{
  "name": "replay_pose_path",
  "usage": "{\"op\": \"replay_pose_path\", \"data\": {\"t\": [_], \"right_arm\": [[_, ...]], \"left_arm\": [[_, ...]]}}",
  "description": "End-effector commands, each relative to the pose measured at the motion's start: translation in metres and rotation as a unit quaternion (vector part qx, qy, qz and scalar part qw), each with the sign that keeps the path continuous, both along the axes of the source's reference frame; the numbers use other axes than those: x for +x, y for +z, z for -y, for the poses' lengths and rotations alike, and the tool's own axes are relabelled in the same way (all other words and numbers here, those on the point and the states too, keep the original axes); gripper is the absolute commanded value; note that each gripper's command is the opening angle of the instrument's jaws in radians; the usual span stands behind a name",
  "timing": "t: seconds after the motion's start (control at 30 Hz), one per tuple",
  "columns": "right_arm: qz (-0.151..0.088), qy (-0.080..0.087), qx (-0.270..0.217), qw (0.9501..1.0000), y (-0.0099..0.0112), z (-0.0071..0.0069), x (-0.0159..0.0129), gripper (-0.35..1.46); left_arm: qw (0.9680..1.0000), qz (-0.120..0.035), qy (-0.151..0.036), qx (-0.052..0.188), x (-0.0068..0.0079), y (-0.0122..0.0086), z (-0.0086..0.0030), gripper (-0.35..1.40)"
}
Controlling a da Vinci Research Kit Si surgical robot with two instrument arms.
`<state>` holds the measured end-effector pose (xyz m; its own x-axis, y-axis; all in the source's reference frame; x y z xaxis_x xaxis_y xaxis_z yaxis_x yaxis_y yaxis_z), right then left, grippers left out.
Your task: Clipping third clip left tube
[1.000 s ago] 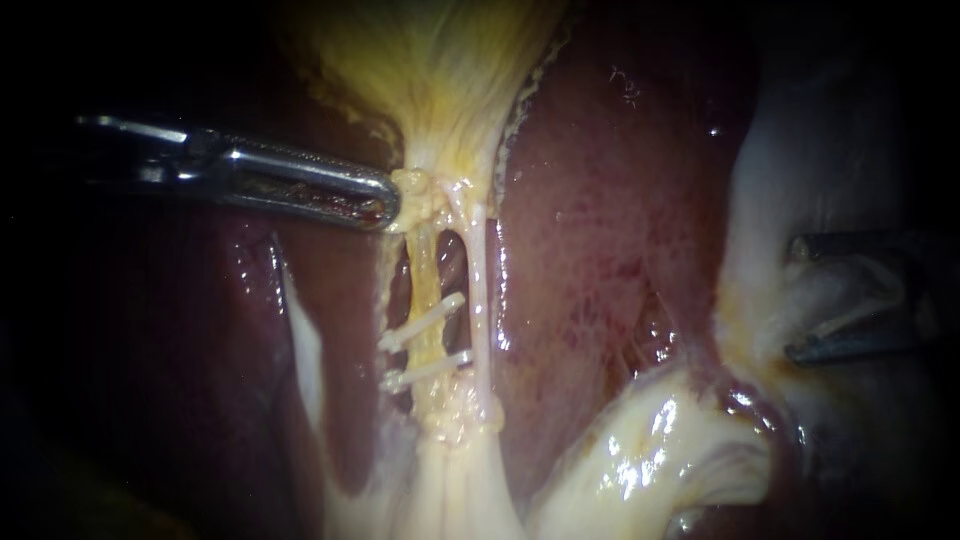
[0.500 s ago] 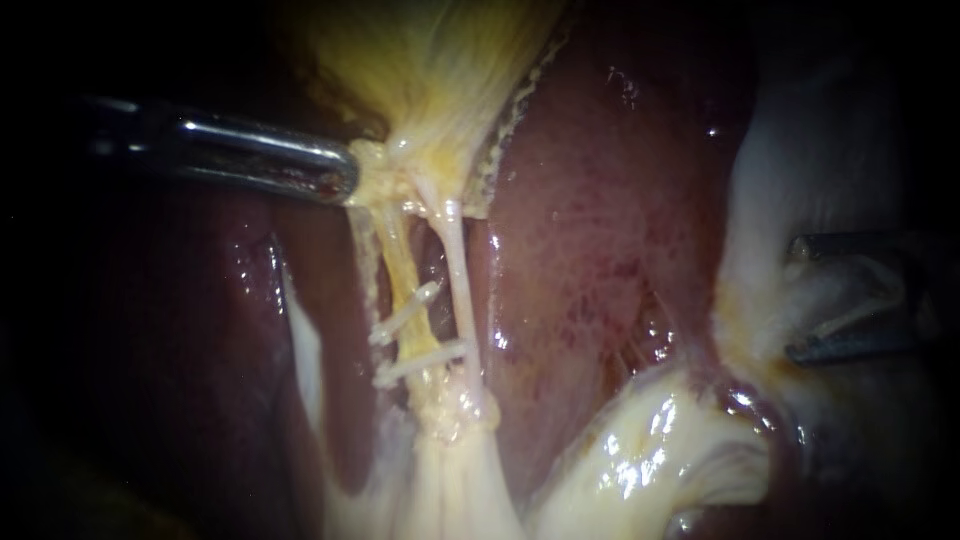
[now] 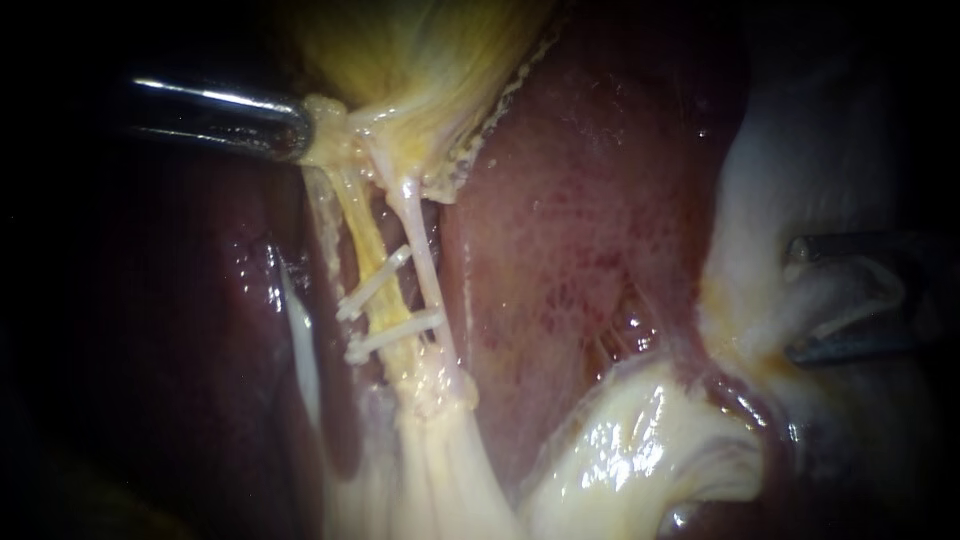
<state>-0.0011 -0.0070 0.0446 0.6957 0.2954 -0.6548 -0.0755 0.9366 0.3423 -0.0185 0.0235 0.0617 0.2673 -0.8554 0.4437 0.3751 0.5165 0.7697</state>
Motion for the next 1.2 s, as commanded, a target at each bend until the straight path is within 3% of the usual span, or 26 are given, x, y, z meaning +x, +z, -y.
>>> {"op": "replay_pose_path", "data": {"t": [0.03,0.6,0.83,1.2], "right_arm": [[0.001,0.003,0.002,1.0000,0.0000,0.0000,0.0003,0.49],[0.007,0.049,0.067,0.9965,-0.0006,0.0003,0.0061,0.49],[-0.013,0.060,0.122,0.9906,-0.0006,0.0002,0.0089,0.49],[-0.030,0.081,0.157,0.9837,-0.0003,0.0000,0.0135,0.47]], "left_arm": [[1.0000,-0.001,0.000,0.000,0.0000,0.0001,0.0000,-0.35],[1.0000,-0.001,-0.001,-0.001,-0.0002,0.0000,0.0001,-0.35],[1.0000,-0.001,-0.001,-0.001,-0.0003,0.0000,0.0002,-0.35],[1.0000,-0.003,-0.003,-0.002,-0.0005,0.0001,0.0003,-0.35]]}}
